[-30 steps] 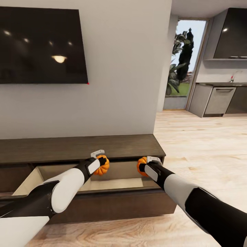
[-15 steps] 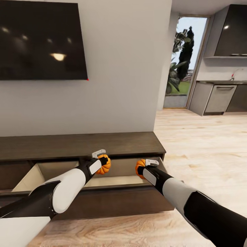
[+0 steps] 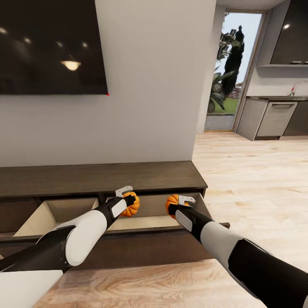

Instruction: Place each of the two pumpkins and all three candles from the living room inside a cabinet in the living room (use any cabinet), then make sure every cabinet is closed, and position the cauldron so it is next to a table in the living room.

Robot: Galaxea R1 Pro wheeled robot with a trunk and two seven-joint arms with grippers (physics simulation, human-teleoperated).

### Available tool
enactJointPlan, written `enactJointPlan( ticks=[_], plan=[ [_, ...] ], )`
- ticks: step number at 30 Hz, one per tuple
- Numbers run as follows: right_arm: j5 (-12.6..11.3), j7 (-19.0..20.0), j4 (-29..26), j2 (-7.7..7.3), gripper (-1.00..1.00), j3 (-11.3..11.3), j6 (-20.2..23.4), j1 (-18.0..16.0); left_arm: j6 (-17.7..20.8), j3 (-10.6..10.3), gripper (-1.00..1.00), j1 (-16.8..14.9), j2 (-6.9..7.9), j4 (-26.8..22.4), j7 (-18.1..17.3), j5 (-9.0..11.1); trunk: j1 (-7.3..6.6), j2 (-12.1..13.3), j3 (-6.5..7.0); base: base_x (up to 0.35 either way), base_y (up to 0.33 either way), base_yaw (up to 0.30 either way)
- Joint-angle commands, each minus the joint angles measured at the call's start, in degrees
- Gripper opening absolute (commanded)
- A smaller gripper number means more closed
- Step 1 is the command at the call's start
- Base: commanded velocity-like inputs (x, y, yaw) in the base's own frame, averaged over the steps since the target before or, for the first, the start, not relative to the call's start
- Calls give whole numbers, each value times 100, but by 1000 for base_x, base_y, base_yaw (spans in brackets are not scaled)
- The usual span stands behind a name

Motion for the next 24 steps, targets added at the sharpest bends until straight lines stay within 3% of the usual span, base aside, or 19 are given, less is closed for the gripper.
enactJointPlan(
  ticks=[1, 4, 5, 8, 24],
  plan=[
    [2, -38, -92, -5, -100, 68, -17, -3, 26, -25, -100, -1, -2, -12, 0, 56, -1, -2, -6, 0, 0, 0],
    [340, -52, -290, -1, -100, 241, -294, -3, 16, -25, -100, -1, 5, -12, -35, 56, -1, -2, -6, 0, 0, 0],
    [619, -60, -346, 7, -100, 289, -388, -3, 11, -25, -100, -1, 5, -12, -40, 56, -1, -2, -6, 0, 0, 0],
    [843, -67, -457, 11, -100, 313, -453, -3, 9, -25, -100, -1, 5, -12, -43, 56, -1, -2, -6, 0, 0, 0],
    [924, -72, -685, 12, -100, 331, -678, -3, 14, -25, -100, 8, -1, -12, -44, 60, 14, -10, -139, 0, 0, 0]
  ],
)
